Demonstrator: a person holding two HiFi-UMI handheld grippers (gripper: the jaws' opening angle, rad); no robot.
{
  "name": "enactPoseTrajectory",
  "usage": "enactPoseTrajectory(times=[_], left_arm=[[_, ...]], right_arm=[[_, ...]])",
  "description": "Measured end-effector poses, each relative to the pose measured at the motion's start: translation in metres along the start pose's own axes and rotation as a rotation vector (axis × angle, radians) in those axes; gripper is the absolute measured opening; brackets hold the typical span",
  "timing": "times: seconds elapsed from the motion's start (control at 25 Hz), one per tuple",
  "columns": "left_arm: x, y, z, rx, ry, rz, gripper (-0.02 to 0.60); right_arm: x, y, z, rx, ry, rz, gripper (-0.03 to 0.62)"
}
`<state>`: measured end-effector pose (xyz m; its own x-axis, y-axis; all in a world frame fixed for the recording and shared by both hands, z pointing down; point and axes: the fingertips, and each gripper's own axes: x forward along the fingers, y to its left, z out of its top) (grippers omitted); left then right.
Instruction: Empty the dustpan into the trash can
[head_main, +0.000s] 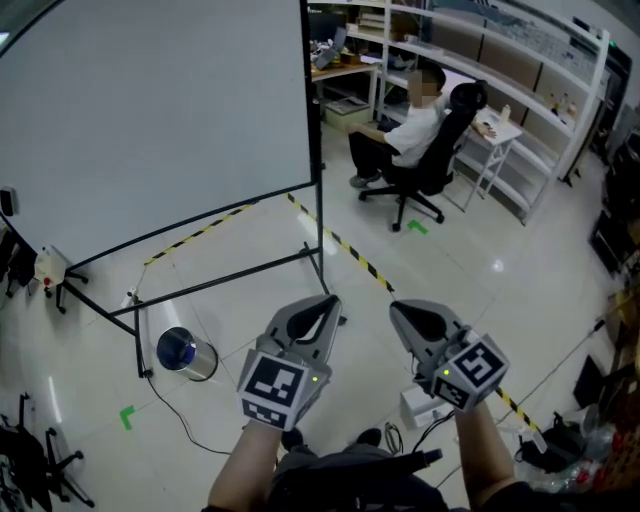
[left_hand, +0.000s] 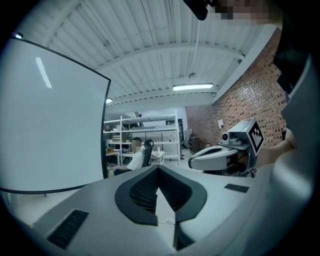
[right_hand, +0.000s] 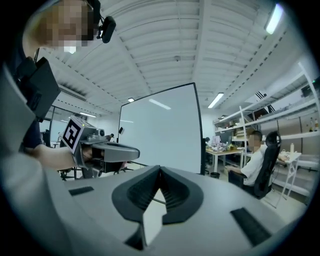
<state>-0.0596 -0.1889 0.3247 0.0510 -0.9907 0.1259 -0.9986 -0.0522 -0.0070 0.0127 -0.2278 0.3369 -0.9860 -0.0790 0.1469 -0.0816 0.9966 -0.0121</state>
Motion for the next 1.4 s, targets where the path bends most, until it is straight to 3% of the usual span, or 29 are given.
enactPoseTrajectory(times=[0.52,0.76,0.92,1.4], left_arm=[[-0.073,0.114,0.001,0.01,-0.057,0.137,-0.003],[-0.1,0.151,0.004,0.024,-0.075,0.134,-0.002],[-0.102,0.168,0.005,0.038,-0.072,0.129,-0.003],[-0.097,0.175,0.021,0.034,-0.097,0.222,-0.003]], right_arm=[[0.11,0.08,0.02,-0.043,0.02,0.071,0.008],[0.157,0.112,0.045,-0.1,-0.035,0.096,0.008],[0.178,0.12,0.053,-0.156,-0.056,0.116,0.008],[0.179,0.105,0.066,-0.092,-0.065,0.168,0.006]])
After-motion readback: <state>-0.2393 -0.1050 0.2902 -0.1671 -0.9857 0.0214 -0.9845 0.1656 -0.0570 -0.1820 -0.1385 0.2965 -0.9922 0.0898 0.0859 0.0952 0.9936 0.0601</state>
